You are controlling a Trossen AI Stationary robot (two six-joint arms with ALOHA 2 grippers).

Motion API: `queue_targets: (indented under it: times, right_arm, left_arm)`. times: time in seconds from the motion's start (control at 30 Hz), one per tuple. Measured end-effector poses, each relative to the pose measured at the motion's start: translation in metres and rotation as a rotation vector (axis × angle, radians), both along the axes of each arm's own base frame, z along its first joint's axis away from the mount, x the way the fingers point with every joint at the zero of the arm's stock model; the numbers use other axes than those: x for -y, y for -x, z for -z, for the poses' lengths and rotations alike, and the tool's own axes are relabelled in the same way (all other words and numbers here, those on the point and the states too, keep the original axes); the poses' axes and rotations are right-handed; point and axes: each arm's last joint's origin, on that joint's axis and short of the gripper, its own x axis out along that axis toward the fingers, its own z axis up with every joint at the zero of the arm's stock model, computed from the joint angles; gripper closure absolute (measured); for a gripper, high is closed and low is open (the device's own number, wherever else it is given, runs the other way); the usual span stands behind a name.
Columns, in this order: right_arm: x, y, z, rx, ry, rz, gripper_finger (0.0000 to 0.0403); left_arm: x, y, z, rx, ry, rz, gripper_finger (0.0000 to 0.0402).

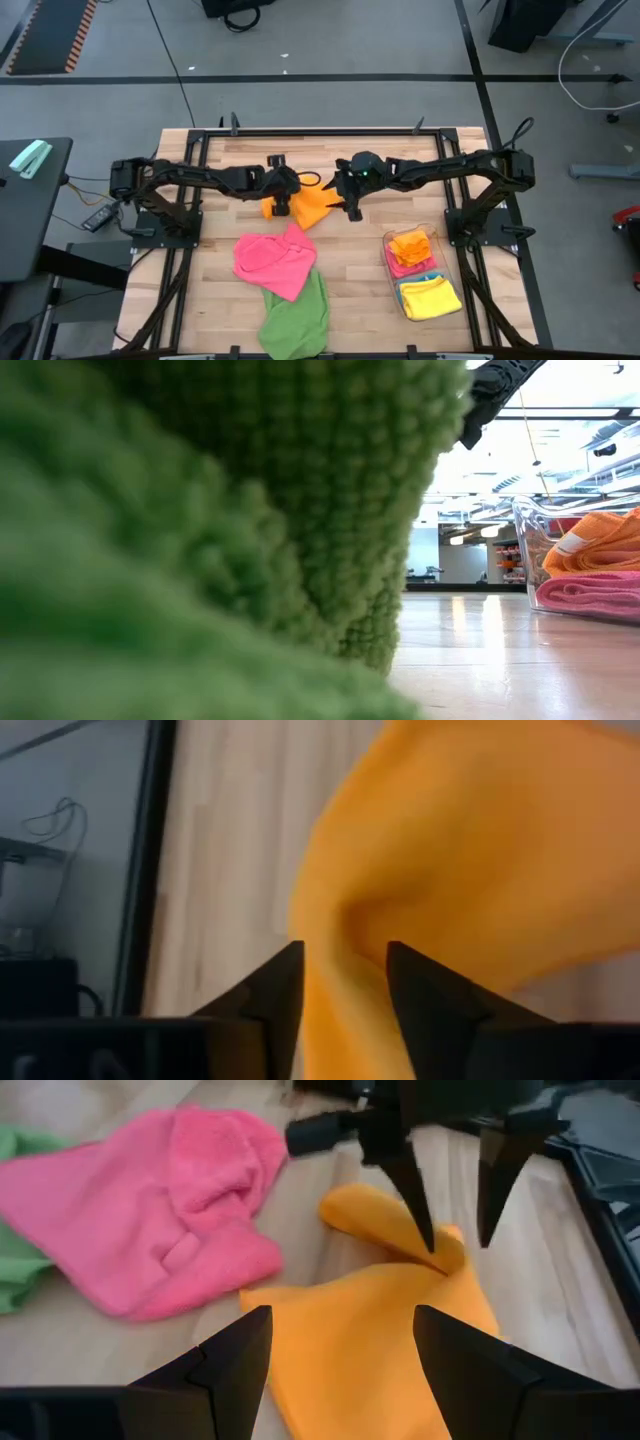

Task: Fold microfiber towels
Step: Fold the orange towel

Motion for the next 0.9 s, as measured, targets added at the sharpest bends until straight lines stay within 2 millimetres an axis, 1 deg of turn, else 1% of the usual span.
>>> queue_targets:
  times: [0.13, 0.17, 0.27, 0.33, 0.4, 0.7, 0.8, 0.9]
  right_arm:
    - [-0.006, -0.007, 0.008, 0.002, 0.018, -0.021, 0.0150]
    - [-0.007, -0.007, 0.012, -0.019, 0.020, -0.027, 0.0150]
    - [-0.007, -0.011, 0.016, -0.012, 0.025, -0.028, 0.0150]
    - [-0.006, -0.013, 0.017, 0.005, 0.019, -0.018, 0.0150]
    - [-0.006, -0.015, 0.020, 0.007, 0.011, -0.015, 0.0150]
    - [-0.012, -0.024, 0.029, 0.038, 0.017, -0.028, 0.0150]
    - [-0.012, -0.029, 0.041, 0.012, 0.002, 0.020, 0.0150]
    - [-0.017, -0.036, 0.055, -0.022, 0.010, 0.003, 0.0150]
  left_arm:
    - [0.008, 0.004, -0.007, 0.019, 0.048, 0.012, 0.0220]
    - [0.010, 0.005, -0.007, 0.016, 0.052, 0.017, 0.0216]
    - [0.018, 0.009, -0.008, 0.002, 0.086, 0.018, 0.0212]
    - [0.022, 0.008, -0.010, 0.019, 0.113, 0.016, 0.0214]
    - [0.027, 0.011, -0.008, -0.007, 0.134, 0.009, 0.0220]
    - [0.040, 0.012, -0.006, -0.030, 0.150, 0.028, 0.0242]
    - [0.040, 0.013, -0.005, -0.040, 0.153, 0.022, 0.0248]
    - [0.039, 0.014, -0.005, -0.044, 0.163, 0.005, 0.0254]
